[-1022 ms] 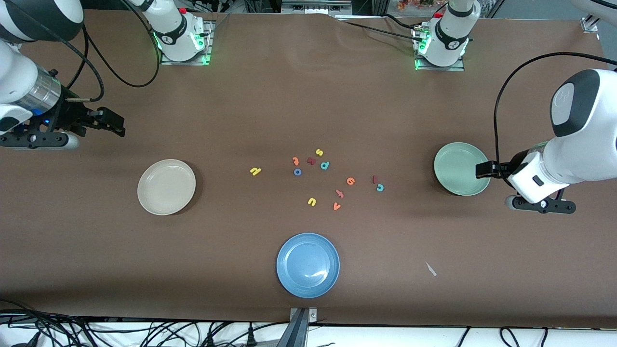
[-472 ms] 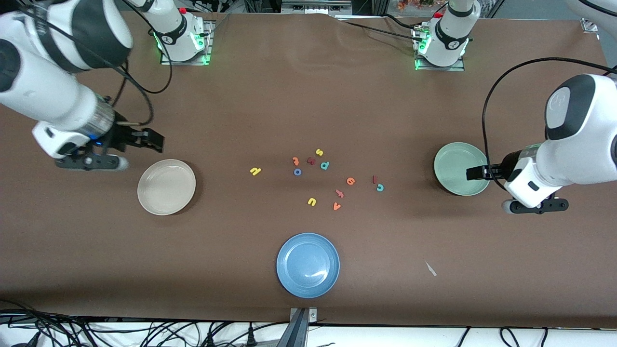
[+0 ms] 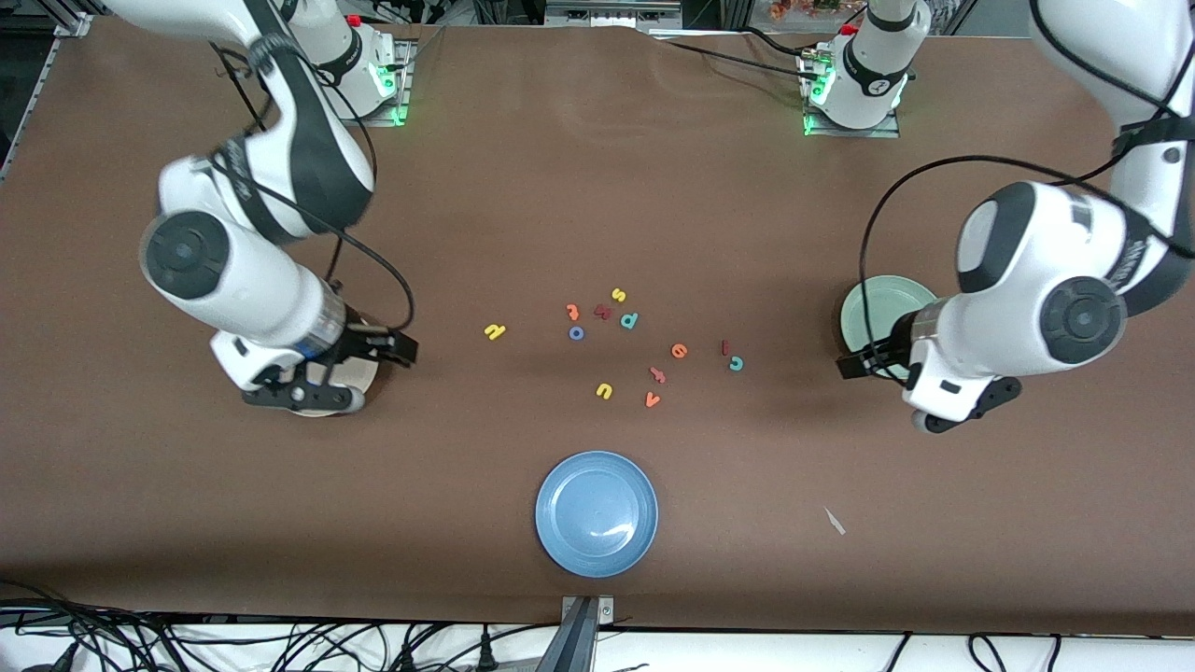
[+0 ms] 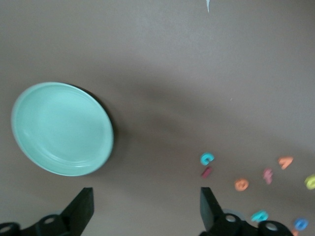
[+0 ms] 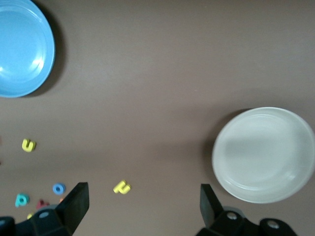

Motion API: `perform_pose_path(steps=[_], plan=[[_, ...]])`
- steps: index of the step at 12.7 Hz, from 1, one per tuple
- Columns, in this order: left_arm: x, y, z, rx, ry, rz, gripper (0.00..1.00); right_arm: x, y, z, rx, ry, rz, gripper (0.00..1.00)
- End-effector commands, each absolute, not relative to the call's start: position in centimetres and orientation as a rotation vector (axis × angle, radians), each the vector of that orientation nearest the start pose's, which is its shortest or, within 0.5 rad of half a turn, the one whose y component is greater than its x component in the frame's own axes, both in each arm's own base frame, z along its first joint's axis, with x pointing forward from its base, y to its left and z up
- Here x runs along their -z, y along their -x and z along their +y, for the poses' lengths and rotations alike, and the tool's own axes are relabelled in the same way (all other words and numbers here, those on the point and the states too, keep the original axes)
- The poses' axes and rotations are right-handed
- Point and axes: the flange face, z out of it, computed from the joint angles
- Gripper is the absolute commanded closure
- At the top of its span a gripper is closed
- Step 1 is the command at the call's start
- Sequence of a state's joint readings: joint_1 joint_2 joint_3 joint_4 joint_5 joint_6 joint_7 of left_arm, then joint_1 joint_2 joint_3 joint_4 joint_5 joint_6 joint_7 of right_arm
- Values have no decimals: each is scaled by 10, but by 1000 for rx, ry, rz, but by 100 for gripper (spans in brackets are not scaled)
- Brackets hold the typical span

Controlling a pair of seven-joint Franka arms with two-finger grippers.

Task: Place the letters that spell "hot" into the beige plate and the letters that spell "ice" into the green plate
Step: 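Reach yellow u with the right gripper while the left gripper reaches teal c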

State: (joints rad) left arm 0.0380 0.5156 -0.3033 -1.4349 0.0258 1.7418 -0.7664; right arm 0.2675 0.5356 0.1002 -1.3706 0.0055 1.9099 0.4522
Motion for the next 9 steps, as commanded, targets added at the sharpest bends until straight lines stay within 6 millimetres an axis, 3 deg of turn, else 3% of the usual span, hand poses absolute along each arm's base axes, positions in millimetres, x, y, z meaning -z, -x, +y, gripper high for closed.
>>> perform_pose_path(steps=[1, 3, 5, 9], plan=[[-360, -661, -169, -319, 2993, -1066, 7, -384, -675, 274, 13, 3033, 304, 0], [-324, -659, -192, -288, 2936, -1244, 7, -359, -662, 291, 3, 3007, 406, 0], [-294, -657, -206, -276, 2901, -1334, 10, -334, -649, 294, -40, 2990, 555, 0], [-247, -637, -215, -268, 2881, -1385, 14, -284, -624, 299, -124, 2919, 938, 0]])
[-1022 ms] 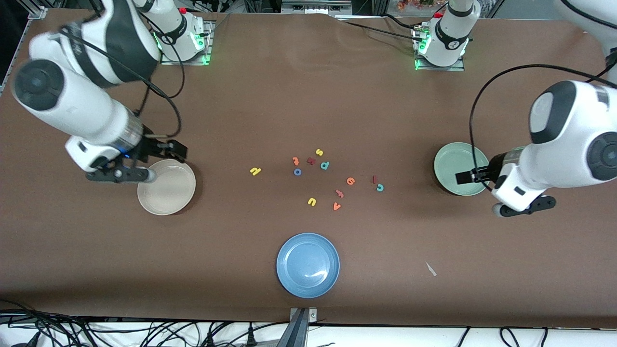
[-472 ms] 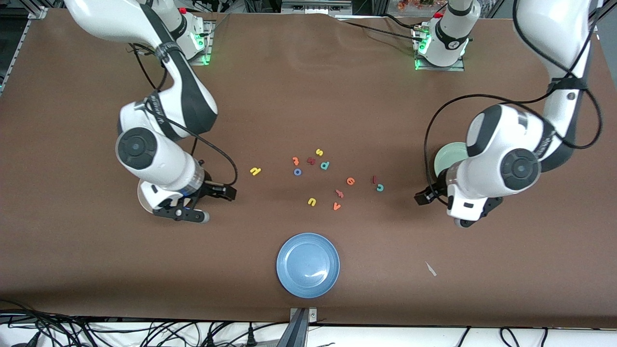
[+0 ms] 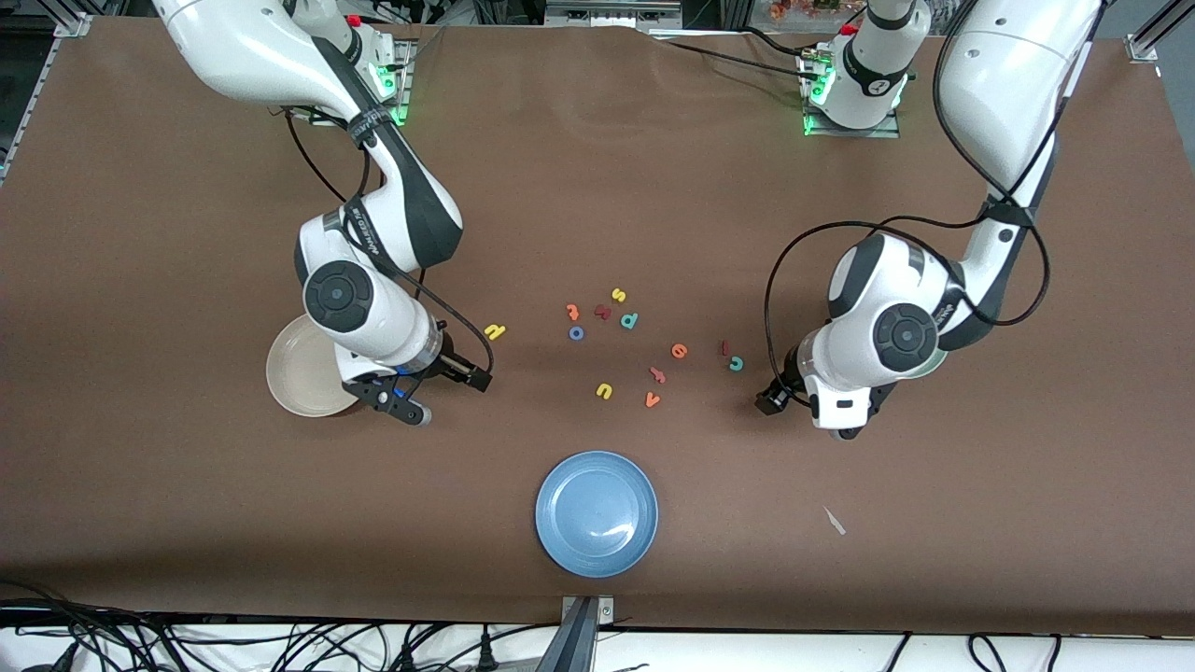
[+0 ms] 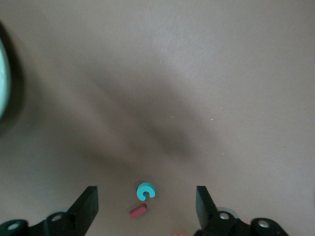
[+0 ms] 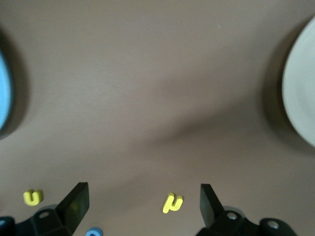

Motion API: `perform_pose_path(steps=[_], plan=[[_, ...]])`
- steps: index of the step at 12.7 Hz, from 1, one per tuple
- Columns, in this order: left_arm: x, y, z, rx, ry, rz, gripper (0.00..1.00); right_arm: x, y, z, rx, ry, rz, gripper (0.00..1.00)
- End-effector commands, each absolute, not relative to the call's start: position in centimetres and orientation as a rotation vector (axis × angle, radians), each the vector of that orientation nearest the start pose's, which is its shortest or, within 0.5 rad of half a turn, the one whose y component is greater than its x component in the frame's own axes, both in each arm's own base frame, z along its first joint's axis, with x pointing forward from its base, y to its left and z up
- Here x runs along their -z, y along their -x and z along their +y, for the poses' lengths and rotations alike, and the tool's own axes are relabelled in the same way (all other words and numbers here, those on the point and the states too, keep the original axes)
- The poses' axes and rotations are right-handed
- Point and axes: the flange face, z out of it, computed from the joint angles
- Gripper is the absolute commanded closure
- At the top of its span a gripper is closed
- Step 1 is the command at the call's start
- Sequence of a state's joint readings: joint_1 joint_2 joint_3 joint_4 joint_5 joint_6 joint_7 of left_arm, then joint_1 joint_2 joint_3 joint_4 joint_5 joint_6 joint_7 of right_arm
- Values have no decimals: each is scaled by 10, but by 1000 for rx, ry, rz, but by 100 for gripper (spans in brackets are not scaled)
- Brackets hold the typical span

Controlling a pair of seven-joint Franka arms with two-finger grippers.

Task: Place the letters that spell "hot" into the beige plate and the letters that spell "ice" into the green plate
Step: 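Reach yellow u with the right gripper while the left gripper reaches teal c, then grasp yellow u with the right gripper while the left gripper grasps teal c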

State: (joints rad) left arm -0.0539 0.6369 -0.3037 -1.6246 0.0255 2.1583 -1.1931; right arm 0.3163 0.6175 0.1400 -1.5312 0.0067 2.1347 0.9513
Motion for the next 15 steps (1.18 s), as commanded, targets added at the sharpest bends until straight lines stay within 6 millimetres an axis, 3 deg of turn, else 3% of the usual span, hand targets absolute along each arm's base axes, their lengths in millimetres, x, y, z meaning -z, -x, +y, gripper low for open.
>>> perform_pose_path(steps=[1, 4, 7, 12, 15], plan=[[-239, -631, -223, -278, 2883, -1367, 15, -278, -622, 300, -122, 2889, 1009, 0], [-220, -622, -238, -266, 2829, -1384, 20, -255, -614, 313, -129, 2801, 1189, 0], [-201, -611, -248, -213, 2830, -1413, 25, -232, -602, 325, -141, 2754, 1255, 0], [-183, -606, -258, -188, 2832, -1470, 30, -202, -577, 327, -146, 2747, 1244, 0], [-180, -602, -258, -140, 2811, -1449, 33, -197, -561, 333, -174, 2753, 1250, 0]])
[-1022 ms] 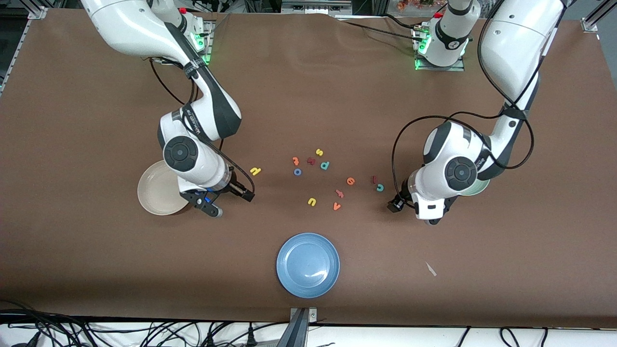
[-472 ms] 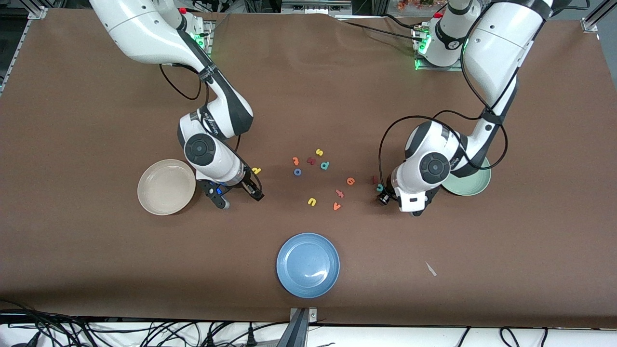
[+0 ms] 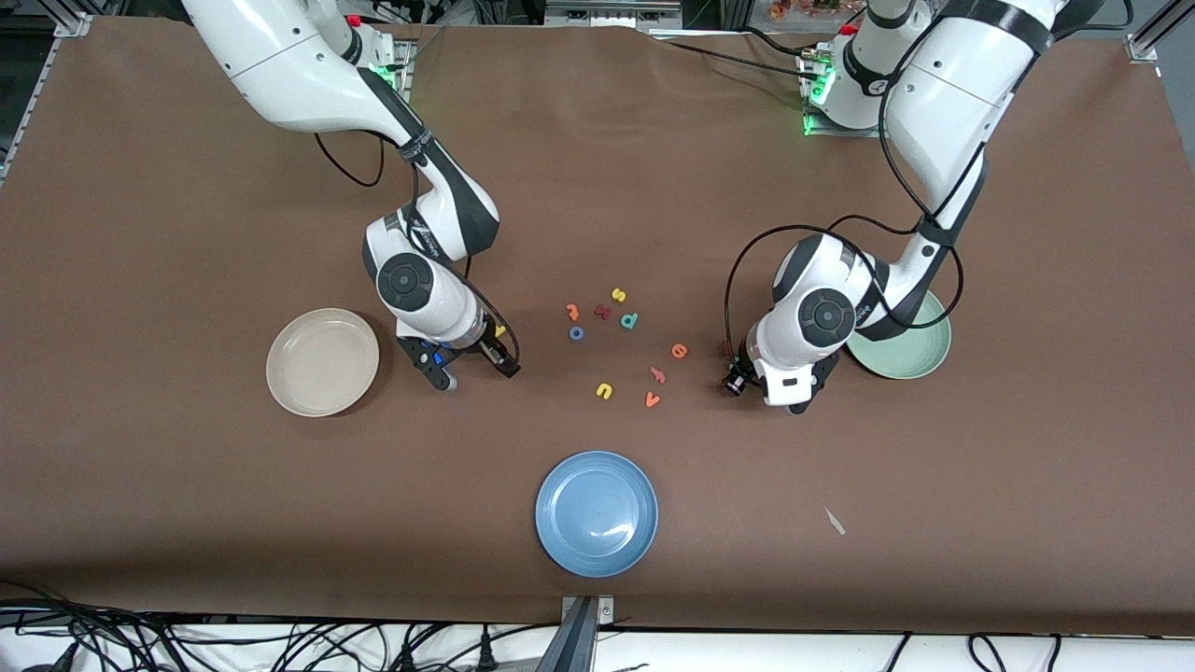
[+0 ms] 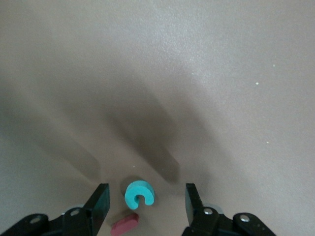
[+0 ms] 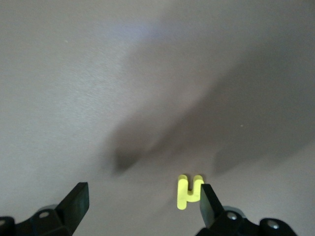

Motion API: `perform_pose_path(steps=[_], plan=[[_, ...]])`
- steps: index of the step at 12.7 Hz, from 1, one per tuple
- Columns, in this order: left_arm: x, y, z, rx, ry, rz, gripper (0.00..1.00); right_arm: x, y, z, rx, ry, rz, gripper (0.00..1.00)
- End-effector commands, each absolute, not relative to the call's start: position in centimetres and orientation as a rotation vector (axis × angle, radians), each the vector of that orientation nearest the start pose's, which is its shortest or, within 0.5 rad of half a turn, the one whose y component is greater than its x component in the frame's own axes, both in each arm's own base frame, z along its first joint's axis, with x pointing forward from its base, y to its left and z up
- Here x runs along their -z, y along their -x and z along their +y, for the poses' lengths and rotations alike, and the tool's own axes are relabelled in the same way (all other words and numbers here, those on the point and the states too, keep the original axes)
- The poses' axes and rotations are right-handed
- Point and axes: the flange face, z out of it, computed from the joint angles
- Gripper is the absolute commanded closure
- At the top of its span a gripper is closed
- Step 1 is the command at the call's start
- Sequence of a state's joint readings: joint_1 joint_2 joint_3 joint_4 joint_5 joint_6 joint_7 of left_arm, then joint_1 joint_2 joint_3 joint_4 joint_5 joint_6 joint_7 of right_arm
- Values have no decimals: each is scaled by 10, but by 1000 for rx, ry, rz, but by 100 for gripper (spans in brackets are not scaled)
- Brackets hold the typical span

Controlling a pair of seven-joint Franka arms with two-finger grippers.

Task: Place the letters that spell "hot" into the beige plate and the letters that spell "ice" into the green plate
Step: 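Grasp yellow u with the right gripper while the left gripper grasps teal c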

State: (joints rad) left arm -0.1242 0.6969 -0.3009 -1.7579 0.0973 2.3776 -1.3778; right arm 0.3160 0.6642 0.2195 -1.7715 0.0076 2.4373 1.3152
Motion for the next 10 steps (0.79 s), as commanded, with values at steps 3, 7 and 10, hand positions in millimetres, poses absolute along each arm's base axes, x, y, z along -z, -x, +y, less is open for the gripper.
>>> perform_pose_path(steps=[3, 7, 10], plan=[[-173, -599, -259, -139, 2810, -1441, 36, -193, -545, 330, -185, 2770, 1246, 1], [-173, -594, -268, -142, 2798, -1462, 39, -181, -537, 326, -159, 2770, 1220, 7], [-173, -594, -268, -142, 2798, -1462, 42, -179, -536, 326, -157, 2777, 1209, 23]])
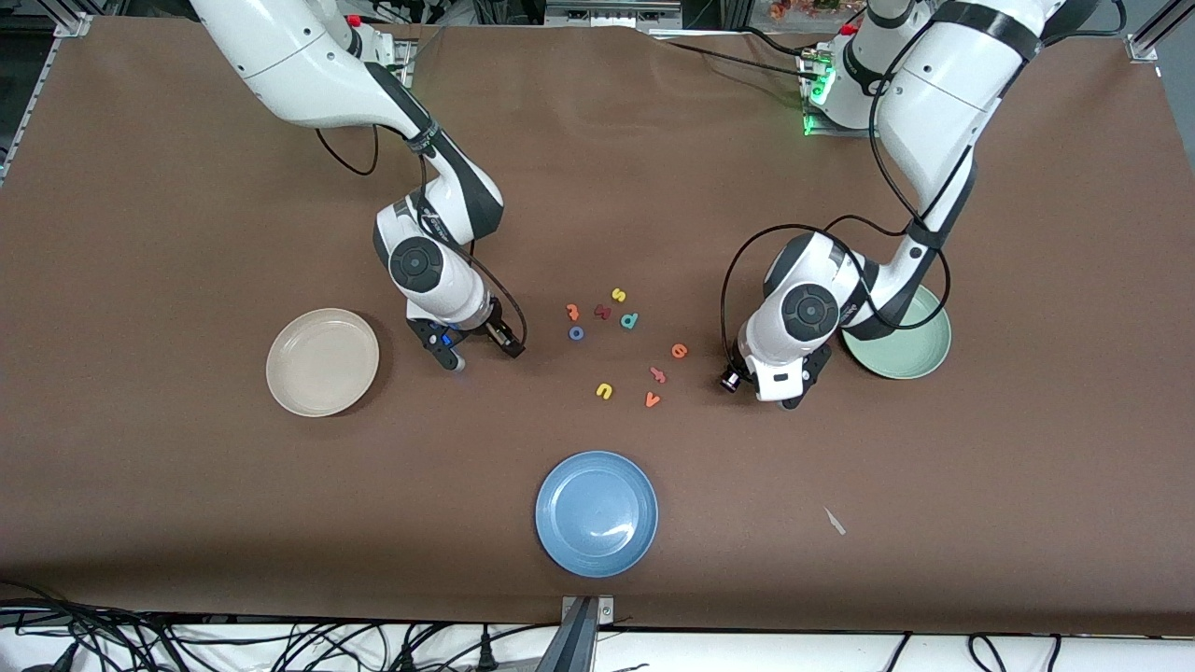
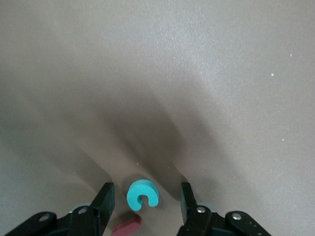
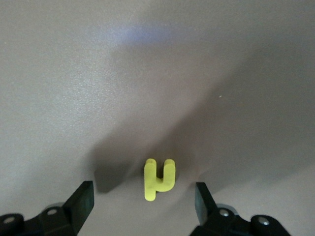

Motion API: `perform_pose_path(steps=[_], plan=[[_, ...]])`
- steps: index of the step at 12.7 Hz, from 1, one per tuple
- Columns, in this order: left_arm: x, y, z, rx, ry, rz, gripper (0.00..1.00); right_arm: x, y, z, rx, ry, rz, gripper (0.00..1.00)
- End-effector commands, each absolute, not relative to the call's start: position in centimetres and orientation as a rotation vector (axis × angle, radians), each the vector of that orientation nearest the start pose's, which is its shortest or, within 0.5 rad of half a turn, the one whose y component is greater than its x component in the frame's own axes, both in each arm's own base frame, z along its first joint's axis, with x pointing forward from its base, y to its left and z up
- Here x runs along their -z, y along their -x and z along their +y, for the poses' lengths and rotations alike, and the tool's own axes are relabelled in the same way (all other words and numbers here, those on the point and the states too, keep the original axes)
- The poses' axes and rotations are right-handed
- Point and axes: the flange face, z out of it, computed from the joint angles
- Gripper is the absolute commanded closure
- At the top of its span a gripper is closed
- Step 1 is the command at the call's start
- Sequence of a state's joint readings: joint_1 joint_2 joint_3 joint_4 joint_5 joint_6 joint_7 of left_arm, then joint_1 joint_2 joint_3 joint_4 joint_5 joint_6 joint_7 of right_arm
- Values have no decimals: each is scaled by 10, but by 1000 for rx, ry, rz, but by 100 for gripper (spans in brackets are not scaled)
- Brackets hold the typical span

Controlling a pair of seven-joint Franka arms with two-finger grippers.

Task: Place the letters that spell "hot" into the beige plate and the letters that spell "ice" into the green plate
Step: 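Grasp yellow u with the right gripper while the left gripper grasps teal c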

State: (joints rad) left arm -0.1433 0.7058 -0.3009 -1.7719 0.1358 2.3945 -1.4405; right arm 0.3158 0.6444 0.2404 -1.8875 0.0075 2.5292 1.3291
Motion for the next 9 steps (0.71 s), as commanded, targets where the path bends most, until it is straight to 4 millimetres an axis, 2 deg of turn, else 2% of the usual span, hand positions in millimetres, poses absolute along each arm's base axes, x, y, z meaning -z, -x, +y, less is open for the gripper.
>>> perform_pose_path(steps=[1, 4, 9], plan=[[-172, -594, -268, -144, 2797, -1462, 43, -179, -535, 326, -158, 2780, 1205, 30], [-172, -595, -267, -140, 2797, -1462, 53, -178, -534, 325, -158, 2787, 1199, 46], [-173, -595, -267, -138, 2802, -1454, 86, -175, -532, 320, -164, 2802, 1187, 59]])
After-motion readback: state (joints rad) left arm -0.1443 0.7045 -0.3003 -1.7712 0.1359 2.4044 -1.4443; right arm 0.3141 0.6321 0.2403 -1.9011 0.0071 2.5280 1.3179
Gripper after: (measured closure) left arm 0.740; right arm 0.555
